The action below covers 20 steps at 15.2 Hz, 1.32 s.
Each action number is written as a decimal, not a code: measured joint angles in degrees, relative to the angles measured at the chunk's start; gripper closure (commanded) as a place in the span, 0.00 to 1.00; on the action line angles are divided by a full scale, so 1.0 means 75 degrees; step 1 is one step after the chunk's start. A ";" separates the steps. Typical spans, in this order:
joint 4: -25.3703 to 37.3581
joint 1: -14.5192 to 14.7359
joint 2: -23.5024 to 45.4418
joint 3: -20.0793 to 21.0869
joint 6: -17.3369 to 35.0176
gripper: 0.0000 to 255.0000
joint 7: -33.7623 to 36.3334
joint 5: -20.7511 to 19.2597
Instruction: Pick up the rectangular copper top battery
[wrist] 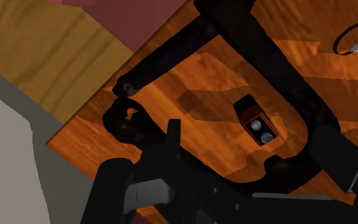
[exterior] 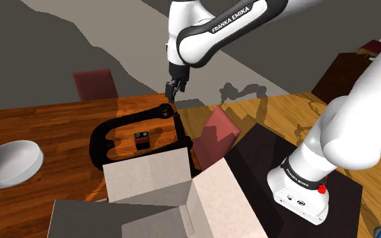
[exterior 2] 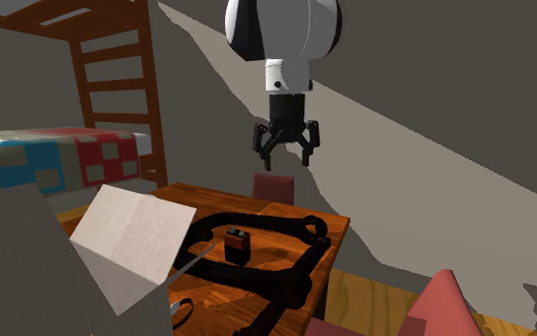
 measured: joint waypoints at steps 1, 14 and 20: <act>0.0141 0.0047 0.0280 0.0042 0.0127 0.00 0.0031 -0.0046; 0.2715 0.0771 0.3891 0.0240 0.0997 0.00 0.0193 -0.0774; 0.4494 0.1176 0.5612 0.0252 0.0864 0.00 0.0097 -0.1012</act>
